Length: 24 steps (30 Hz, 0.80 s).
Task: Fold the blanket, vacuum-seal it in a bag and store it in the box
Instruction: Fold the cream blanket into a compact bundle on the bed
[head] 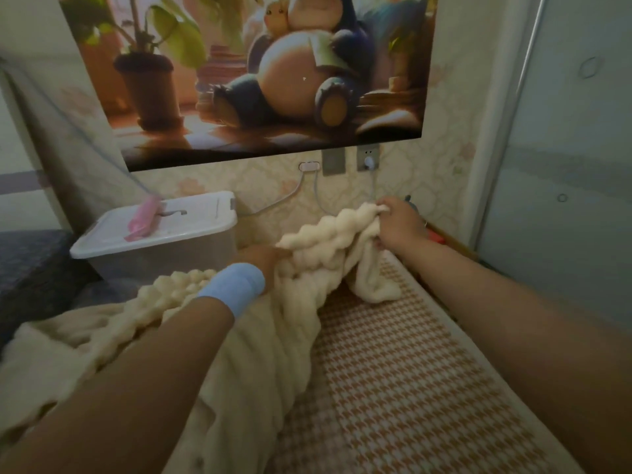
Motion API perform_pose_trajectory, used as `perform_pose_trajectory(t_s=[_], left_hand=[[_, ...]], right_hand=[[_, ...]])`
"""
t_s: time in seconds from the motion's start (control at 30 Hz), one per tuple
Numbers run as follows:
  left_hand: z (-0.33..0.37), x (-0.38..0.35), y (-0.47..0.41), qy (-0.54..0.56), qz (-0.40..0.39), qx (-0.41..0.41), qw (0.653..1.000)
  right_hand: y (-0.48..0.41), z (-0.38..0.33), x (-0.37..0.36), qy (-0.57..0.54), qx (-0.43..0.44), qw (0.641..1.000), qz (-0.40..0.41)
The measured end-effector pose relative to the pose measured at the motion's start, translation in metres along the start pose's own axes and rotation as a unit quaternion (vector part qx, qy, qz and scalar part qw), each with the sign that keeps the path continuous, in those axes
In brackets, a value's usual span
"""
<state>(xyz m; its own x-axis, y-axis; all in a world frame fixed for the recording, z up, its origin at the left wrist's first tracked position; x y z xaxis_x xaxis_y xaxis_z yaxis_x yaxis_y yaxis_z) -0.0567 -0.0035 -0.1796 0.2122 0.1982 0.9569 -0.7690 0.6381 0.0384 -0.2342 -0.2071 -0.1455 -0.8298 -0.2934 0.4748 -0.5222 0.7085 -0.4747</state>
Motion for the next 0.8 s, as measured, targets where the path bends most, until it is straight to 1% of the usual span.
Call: perform_pose_trajectory(t_s=[0.03, 0.07, 0.13, 0.17, 0.2, 0.23, 0.27, 0.3, 0.33, 0.37, 0.4, 0.43, 0.47, 0.5, 0.53, 0.57, 0.6, 0.67, 0.7, 0.73, 0.77, 0.8], left_hand=[[0.01, 0.023, 0.005, 0.084, 0.042, -0.015, 0.995], [0.019, 0.052, 0.013, 0.131, 0.113, -0.042, 0.984], [0.035, 0.104, 0.039, 0.139, 0.276, -0.102, 0.946], [0.038, 0.118, 0.05, 0.163, 0.33, -0.122, 0.922], [0.039, 0.124, 0.057, 0.213, 0.343, -0.123, 0.907], [0.045, 0.12, 0.061, 0.265, 0.297, -0.125, 0.909], [0.057, 0.103, 0.062, 0.298, 0.193, -0.142, 0.924], [0.073, 0.072, 0.064, 0.282, 0.04, -0.158, 0.945], [0.085, 0.035, 0.074, 0.217, -0.112, -0.166, 0.955], [0.086, -0.001, 0.086, 0.135, -0.229, -0.16, 0.951], [0.08, -0.025, 0.094, 0.072, -0.284, -0.149, 0.944], [0.075, -0.036, 0.092, 0.032, -0.261, -0.143, 0.954], [0.067, -0.037, 0.084, 0.006, -0.188, -0.134, 0.973], [0.058, -0.035, 0.076, -0.024, -0.097, -0.107, 0.989], [0.043, -0.035, 0.074, -0.068, -0.031, -0.055, 0.996], [0.026, -0.043, 0.073, -0.123, -0.008, -0.002, 0.992], [0.008, -0.058, 0.076, -0.173, -0.031, 0.047, 0.983], [-0.024, -0.089, 0.084, -0.202, -0.111, 0.102, 0.968], [-0.032, -0.098, 0.09, -0.195, -0.138, 0.104, 0.965], [-0.035, -0.101, 0.095, -0.179, -0.146, 0.094, 0.968], [-0.035, -0.097, 0.098, -0.153, -0.133, 0.08, 0.976], [-0.033, -0.087, 0.1, -0.107, -0.105, 0.068, 0.986]], right_hand=[[-0.004, -0.008, 0.016, 0.005, 0.019, 0.999, 0.043], [-0.006, -0.016, 0.033, 0.014, 0.042, 0.995, 0.084], [-0.004, -0.03, 0.066, 0.03, 0.092, 0.985, 0.144], [-0.002, -0.034, 0.08, 0.046, 0.114, 0.979, 0.161], [0.002, -0.034, 0.091, 0.079, 0.136, 0.974, 0.163], [0.005, -0.03, 0.095, 0.134, 0.146, 0.97, 0.139], [0.007, -0.02, 0.092, 0.219, 0.142, 0.962, 0.078], [0.01, 0.001, 0.078, 0.31, 0.113, 0.944, -0.031], [0.023, 0.027, 0.061, 0.376, 0.059, 0.91, -0.165], [0.042, 0.056, 0.044, 0.416, 0.003, 0.863, -0.286], [0.064, 0.073, 0.035, 0.441, -0.037, 0.818, -0.367], [0.08, 0.081, 0.027, 0.45, -0.051, 0.797, -0.399], [0.091, 0.079, 0.019, 0.446, -0.044, 0.799, -0.402], [0.099, 0.072, 0.008, 0.427, -0.011, 0.819, -0.382], [0.109, 0.058, -0.004, 0.393, 0.031, 0.844, -0.365], [0.12, 0.044, -0.019, 0.342, 0.067, 0.864, -0.365], [0.135, 0.028, -0.034, 0.293, 0.095, 0.871, -0.383], [0.167, 0.015, -0.069, 0.245, 0.134, 0.848, -0.45], [0.181, 0.015, -0.084, 0.243, 0.14, 0.834, -0.475], [0.193, 0.019, -0.098, 0.245, 0.143, 0.823, -0.493], [0.203, 0.023, -0.109, 0.241, 0.146, 0.82, -0.498], [0.209, 0.023, -0.114, 0.237, 0.153, 0.827, -0.487]])
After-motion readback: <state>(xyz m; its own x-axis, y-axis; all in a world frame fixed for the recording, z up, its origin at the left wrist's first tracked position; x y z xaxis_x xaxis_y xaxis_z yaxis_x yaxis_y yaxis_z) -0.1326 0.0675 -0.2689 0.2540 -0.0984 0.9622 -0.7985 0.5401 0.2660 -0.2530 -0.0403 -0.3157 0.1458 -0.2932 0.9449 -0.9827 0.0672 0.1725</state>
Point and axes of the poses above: each hand's wrist, its own y-axis away from the middle knuckle, its own x-axis out of the back of the hand, z = x × y, the point moved 9 cm from there along -y, towards the middle knuckle, and after that the axes turned 12 degrees about x, right-handed, at the moved point
